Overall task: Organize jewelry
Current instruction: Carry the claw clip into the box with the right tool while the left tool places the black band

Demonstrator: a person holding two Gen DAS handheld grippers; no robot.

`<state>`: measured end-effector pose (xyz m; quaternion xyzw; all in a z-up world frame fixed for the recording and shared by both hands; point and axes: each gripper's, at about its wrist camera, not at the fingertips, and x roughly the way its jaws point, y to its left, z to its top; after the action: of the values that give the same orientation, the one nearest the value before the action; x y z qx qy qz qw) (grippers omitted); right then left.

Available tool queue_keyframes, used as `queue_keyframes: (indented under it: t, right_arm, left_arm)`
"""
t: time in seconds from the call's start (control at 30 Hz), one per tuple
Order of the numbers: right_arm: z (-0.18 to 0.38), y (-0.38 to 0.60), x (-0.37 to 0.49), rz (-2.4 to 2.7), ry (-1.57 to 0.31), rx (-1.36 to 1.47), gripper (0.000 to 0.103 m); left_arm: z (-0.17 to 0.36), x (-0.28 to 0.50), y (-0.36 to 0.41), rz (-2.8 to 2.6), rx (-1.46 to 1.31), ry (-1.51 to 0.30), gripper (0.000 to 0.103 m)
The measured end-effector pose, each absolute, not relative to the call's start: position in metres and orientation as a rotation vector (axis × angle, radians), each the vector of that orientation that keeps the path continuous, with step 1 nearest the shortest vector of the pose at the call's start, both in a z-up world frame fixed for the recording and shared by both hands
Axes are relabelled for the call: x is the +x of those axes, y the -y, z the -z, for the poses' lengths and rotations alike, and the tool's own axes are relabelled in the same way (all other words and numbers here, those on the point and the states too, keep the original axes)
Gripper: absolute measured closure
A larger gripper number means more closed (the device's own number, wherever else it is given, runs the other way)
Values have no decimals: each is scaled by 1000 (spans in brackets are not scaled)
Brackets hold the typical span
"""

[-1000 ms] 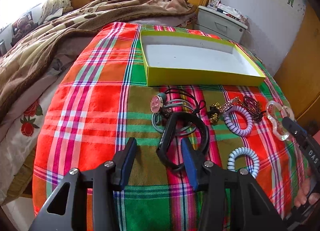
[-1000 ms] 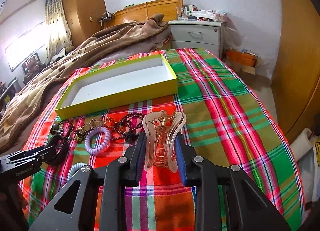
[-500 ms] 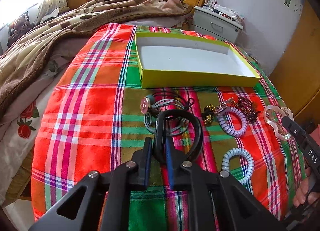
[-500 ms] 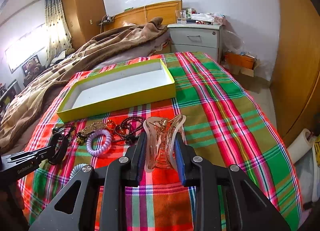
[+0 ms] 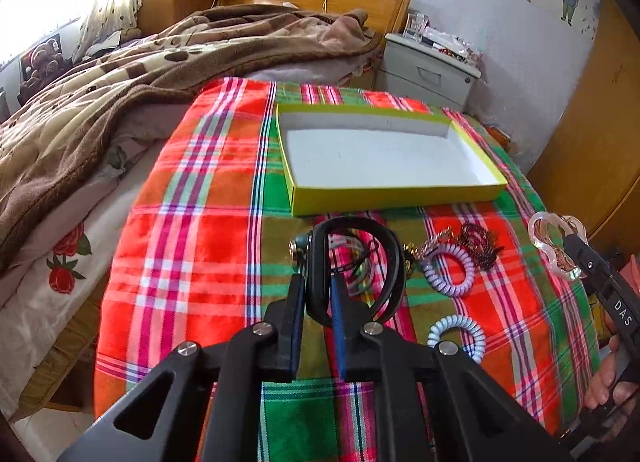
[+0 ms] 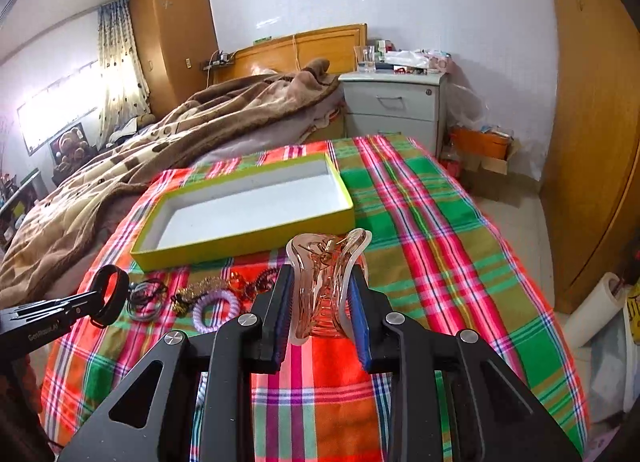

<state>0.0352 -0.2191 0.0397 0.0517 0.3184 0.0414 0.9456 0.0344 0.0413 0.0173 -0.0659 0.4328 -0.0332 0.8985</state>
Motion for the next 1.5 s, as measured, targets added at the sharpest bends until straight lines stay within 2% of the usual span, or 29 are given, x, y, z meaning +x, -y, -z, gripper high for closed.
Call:
queue_keyframes:
  t: [0.3,0.57,1.07,1.5]
  right_arm:
    - [-59,209,57,-120,-617,76,76]
    - [-69,204,110,-195,-616,85,76]
    - [-26,195,222,-286,-764,64,76]
    - [-8,185,256,-277,-827,-8,76]
  left_arm:
    - [-32,53,-50,66,-147,-880,90]
    - [-44,96,-56,82,-168,-875,89]
    - [-23,186,-47,102,-160,-930,89]
    - [7,223,-41,81,-143,-1010,88]
